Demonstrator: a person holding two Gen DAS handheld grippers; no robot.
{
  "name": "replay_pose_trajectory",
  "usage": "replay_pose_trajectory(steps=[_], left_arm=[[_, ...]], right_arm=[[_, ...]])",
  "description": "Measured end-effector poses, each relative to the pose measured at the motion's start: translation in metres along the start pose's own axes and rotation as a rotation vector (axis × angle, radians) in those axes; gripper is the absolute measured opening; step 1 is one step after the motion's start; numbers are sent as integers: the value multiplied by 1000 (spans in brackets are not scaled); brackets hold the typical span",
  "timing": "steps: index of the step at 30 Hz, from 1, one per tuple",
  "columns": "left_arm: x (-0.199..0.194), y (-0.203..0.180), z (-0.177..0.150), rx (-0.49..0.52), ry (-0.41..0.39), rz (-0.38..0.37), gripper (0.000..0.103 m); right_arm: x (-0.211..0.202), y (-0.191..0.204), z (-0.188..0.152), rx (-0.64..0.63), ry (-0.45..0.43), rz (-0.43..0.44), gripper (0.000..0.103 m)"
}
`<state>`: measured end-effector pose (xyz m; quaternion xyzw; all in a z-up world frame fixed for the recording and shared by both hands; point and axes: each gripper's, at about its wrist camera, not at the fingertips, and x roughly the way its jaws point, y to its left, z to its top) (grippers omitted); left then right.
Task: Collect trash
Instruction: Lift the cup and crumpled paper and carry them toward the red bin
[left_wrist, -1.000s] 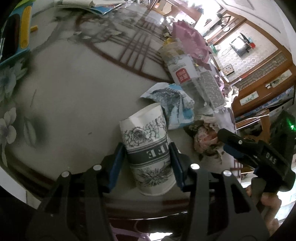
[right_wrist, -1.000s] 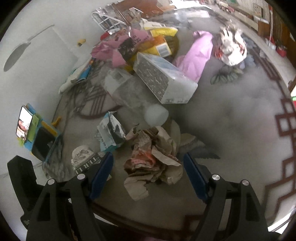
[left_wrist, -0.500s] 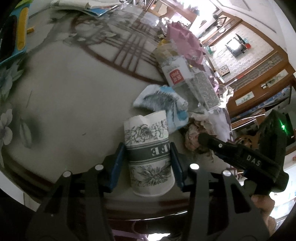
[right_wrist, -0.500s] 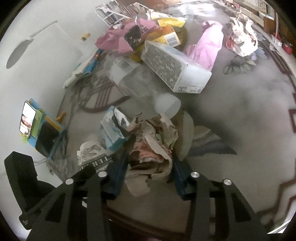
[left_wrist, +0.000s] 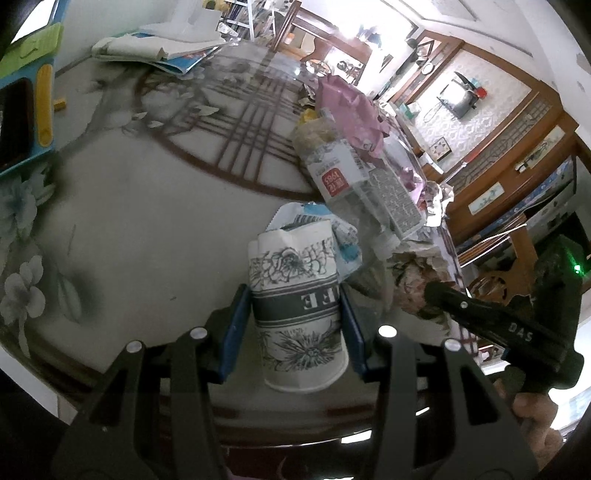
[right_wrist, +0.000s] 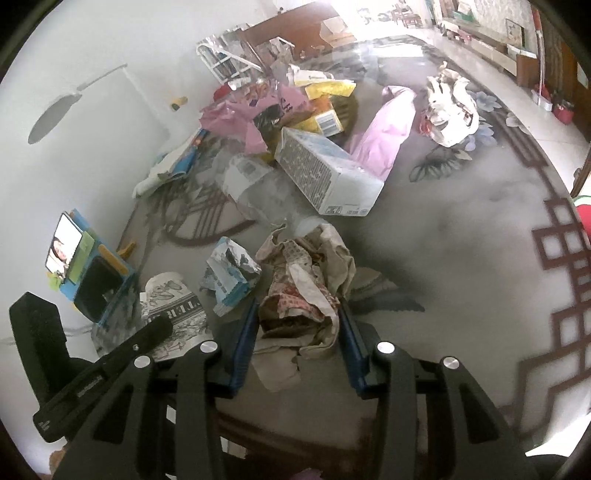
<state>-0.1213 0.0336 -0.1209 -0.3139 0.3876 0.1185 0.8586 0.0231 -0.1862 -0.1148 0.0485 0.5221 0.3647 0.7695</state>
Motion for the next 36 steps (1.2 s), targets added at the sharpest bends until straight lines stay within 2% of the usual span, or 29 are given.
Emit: replay_pose_trajectory(steps=[8,36], left_arm=[[0,-2,0,19,-5,12,46],[-4,-26,-6,146,-29,43,45]], right_arm=[[-9,-5,-1,32,-26,30,41],[-36,-17,-5,77,-110,51,41]])
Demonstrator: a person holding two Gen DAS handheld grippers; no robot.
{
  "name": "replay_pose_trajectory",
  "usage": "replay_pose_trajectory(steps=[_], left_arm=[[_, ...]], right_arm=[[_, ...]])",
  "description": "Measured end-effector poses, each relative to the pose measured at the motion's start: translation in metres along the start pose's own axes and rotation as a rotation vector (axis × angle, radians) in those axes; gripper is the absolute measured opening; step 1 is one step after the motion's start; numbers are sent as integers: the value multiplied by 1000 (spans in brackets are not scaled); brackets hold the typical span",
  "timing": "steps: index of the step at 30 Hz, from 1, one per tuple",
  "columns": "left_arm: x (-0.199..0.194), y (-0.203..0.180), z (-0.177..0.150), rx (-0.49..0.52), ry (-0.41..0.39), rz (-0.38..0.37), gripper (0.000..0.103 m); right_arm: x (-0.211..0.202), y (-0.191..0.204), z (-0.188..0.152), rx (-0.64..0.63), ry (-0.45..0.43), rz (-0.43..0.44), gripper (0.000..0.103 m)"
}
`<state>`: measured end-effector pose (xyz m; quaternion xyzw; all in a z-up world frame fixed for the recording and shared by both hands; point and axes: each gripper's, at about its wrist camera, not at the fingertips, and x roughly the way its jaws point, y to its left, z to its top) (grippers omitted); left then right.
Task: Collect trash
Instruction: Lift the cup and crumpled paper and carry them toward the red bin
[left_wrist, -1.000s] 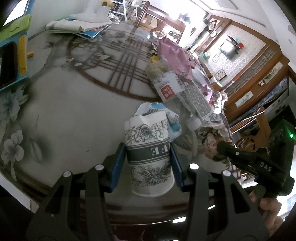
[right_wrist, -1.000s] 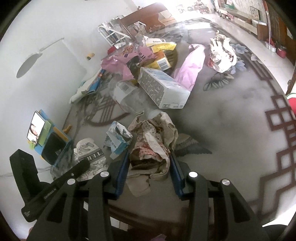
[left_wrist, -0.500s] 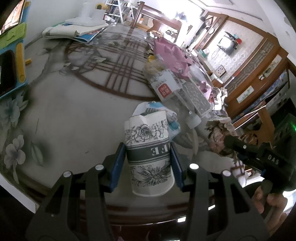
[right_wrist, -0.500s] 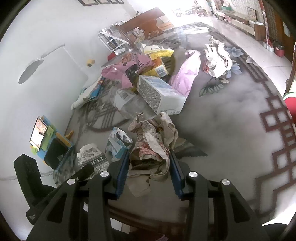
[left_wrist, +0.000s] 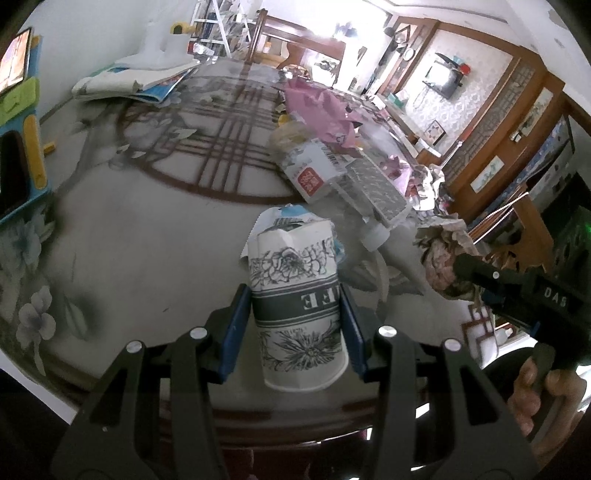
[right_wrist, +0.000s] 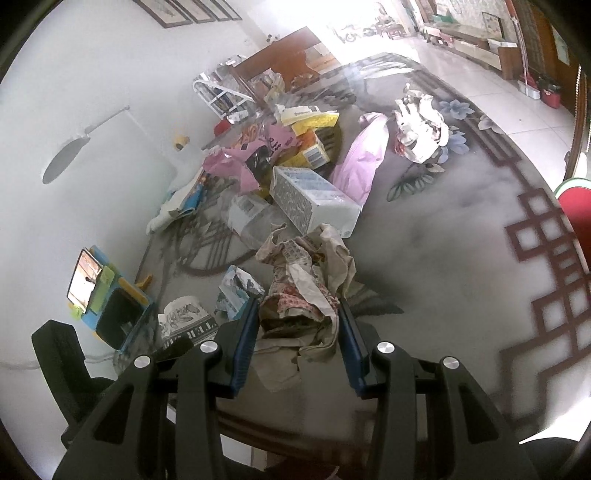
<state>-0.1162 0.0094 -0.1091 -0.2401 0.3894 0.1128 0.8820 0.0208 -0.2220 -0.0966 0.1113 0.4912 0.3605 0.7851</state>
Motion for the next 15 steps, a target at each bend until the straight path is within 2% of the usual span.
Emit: replay_pose_trajectory(steps=[8,15], left_arm=[[-4,-11,1,17,-3,-8,45],[-3,-34,-2,60,12,-46,46]], right_arm=[[-17,6,-4,-39,-33,-20,41],[-35,7,-5,-54,-58,-26,41]])
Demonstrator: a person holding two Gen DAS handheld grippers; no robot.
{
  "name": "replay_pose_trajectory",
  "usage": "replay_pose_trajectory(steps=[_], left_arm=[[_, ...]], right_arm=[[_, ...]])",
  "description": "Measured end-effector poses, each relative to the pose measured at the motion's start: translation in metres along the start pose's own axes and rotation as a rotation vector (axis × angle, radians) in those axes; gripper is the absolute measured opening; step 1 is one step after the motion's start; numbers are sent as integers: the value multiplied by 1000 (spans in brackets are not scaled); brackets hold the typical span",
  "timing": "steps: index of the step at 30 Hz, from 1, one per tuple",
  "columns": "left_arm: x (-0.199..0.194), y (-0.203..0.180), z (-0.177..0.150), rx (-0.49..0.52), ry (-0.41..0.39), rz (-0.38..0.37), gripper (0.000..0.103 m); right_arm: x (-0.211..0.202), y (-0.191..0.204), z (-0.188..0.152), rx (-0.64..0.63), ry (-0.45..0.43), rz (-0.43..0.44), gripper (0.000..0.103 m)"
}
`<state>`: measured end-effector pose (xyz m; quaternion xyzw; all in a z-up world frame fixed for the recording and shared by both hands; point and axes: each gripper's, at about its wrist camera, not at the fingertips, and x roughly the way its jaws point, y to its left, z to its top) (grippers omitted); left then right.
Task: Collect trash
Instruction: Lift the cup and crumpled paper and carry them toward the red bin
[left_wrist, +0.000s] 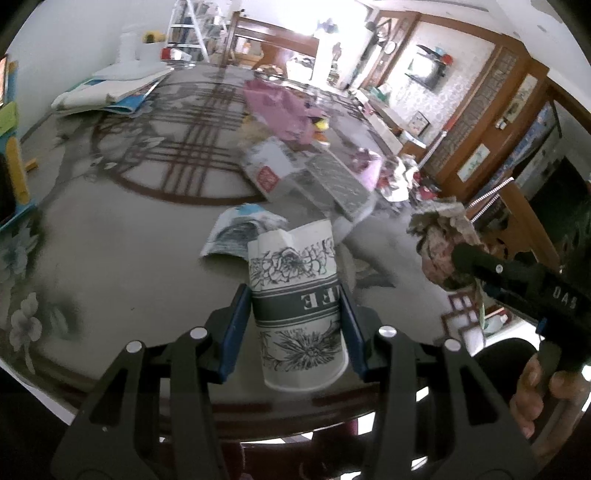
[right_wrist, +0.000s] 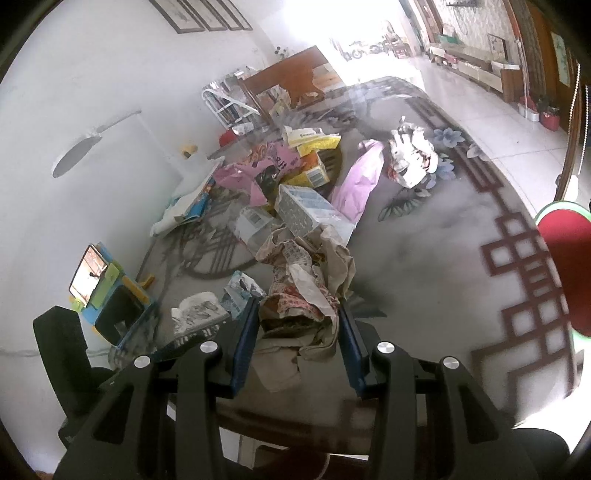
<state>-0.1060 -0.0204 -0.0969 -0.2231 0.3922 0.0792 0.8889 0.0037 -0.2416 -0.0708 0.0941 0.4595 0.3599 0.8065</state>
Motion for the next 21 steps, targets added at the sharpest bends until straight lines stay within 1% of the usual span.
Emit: replay_pose_trajectory(steps=[5,9,17,21], left_arm=[[3,-12,-3,24,15,-21,45],[4,-12,-4,23,22,-25,46],[3,-11,-4,15,22,-27,46],[4,-15,-2,16,24,-41,46]], right_arm=[[-11,-5,3,11,-24,-10,41],[-14,-10,5,29,-30,-7,41],[-15,-9,5,22,-31,-7,41],[-20,-9,6,28,-44,-13,41]])
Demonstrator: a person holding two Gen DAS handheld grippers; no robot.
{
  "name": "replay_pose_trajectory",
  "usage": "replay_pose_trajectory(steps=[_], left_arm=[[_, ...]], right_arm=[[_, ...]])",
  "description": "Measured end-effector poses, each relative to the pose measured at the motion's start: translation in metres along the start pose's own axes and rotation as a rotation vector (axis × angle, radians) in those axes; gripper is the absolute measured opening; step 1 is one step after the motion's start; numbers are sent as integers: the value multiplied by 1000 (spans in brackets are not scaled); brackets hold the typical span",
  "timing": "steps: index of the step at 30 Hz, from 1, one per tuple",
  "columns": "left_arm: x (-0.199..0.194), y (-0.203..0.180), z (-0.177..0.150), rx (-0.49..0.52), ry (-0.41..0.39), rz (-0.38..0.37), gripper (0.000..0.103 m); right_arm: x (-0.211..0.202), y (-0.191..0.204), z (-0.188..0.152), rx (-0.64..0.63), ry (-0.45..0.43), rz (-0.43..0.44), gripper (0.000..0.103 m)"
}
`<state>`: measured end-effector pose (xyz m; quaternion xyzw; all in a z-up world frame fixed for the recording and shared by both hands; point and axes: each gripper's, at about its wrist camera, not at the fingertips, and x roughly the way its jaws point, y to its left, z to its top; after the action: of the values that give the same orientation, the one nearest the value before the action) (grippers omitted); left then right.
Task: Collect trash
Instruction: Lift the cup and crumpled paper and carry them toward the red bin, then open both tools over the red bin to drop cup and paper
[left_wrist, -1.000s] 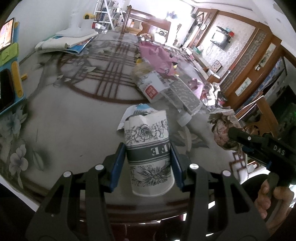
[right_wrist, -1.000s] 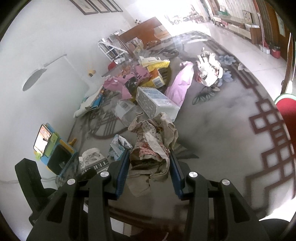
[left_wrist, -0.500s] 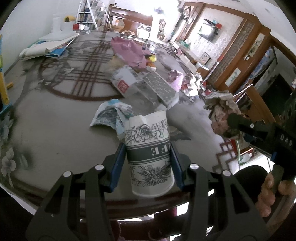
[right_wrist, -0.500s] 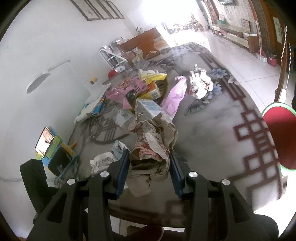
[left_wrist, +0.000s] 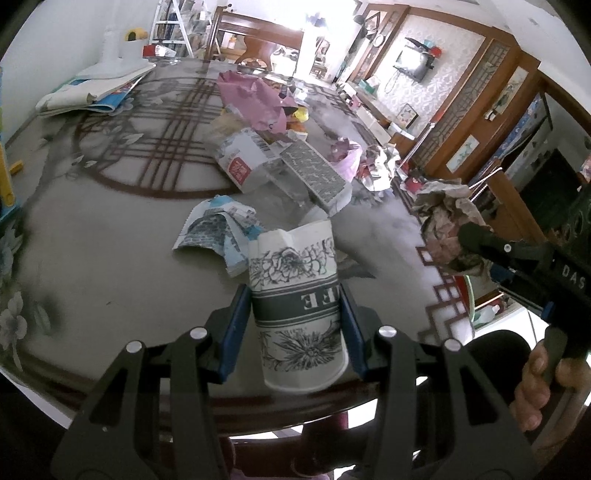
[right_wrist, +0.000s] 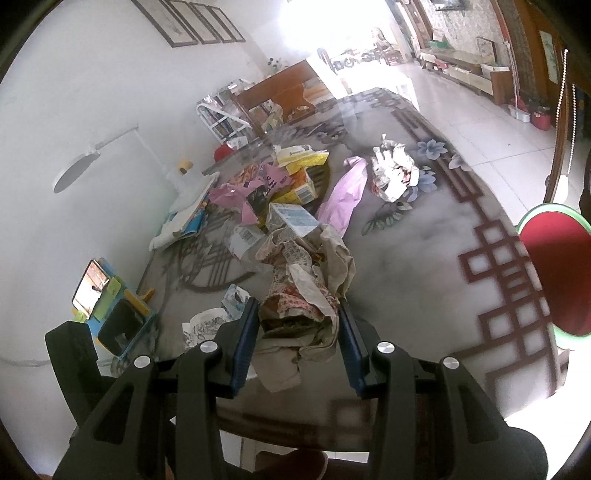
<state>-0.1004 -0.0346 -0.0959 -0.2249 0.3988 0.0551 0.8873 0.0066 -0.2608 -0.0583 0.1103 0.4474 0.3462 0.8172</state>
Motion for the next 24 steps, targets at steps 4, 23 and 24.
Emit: replay_pose_trajectory(steps=[4,23,24], left_arm=[[1,-7,1,12,1,-14,46],[22,-71,26,71,17,-133,46],[24,-76,28,76,18,-141,46]], right_arm=[[-10,-6,4,10,-20,-13,41],[-54,-62,19,90,-108,-58,41],[-56,-64,20,92,-113,-60,41]])
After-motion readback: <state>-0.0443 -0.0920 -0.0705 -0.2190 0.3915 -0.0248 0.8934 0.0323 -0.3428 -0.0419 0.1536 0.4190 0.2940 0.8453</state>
